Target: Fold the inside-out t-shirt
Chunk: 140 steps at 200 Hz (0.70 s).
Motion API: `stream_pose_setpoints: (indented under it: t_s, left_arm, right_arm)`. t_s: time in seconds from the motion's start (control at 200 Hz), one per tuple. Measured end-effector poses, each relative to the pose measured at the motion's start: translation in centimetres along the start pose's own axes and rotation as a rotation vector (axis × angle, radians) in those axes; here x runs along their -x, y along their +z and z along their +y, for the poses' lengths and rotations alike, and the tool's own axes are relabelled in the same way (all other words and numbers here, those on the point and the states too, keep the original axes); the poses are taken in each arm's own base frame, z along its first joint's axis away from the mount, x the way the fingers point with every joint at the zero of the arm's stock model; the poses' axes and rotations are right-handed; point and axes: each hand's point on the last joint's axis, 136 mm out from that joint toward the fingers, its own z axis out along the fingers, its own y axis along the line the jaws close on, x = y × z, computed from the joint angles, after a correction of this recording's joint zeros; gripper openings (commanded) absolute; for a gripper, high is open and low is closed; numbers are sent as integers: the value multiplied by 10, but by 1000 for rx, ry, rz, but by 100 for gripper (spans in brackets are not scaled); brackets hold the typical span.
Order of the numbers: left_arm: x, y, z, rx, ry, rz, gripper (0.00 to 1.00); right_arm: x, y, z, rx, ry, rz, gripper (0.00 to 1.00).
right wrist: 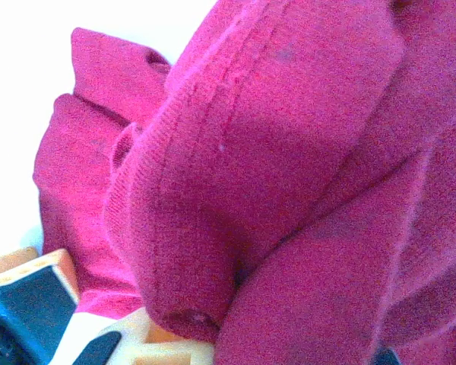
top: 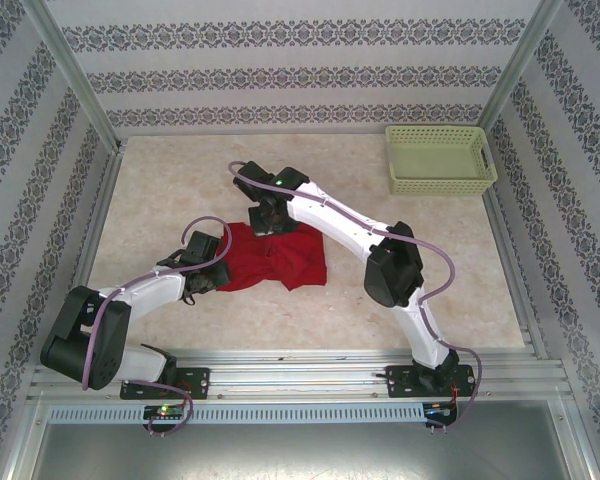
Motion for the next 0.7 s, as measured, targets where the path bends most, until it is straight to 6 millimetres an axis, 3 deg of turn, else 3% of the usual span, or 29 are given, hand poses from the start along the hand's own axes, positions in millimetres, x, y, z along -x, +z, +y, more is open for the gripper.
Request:
stream_pose_setpoints:
  t_s: [0.09, 0.155, 0.26, 0.41, 0.495, 0.61, 0.699]
  left_arm:
    - [0, -1, 0, -6, -3, -6, 38]
    - [0, -2, 0, -12, -7, -13, 37]
    - [2, -4, -1, -26, -14, -30, 37]
    - [-5, -15, 2, -59, -45, -54, 40]
    - [-11, -32, 12, -68, -75, -92, 42]
    - [-2, -61, 15, -103, -102, -186, 43]
    - [0, -72, 16, -103, -103, -199, 44]
  right_arm:
    - [4, 4, 8, 14, -1, -5, 0]
    - [7, 7, 11, 15, 3, -7, 7]
    - [11, 14, 15, 16, 5, -3, 32]
    - [15, 18, 27, 57, 17, 9, 52]
    - [21, 12, 43, 119, 9, 0, 54]
    - [26, -8, 68, 232, -1, -12, 56]
    - [31, -23, 74, 268, -16, -33, 57]
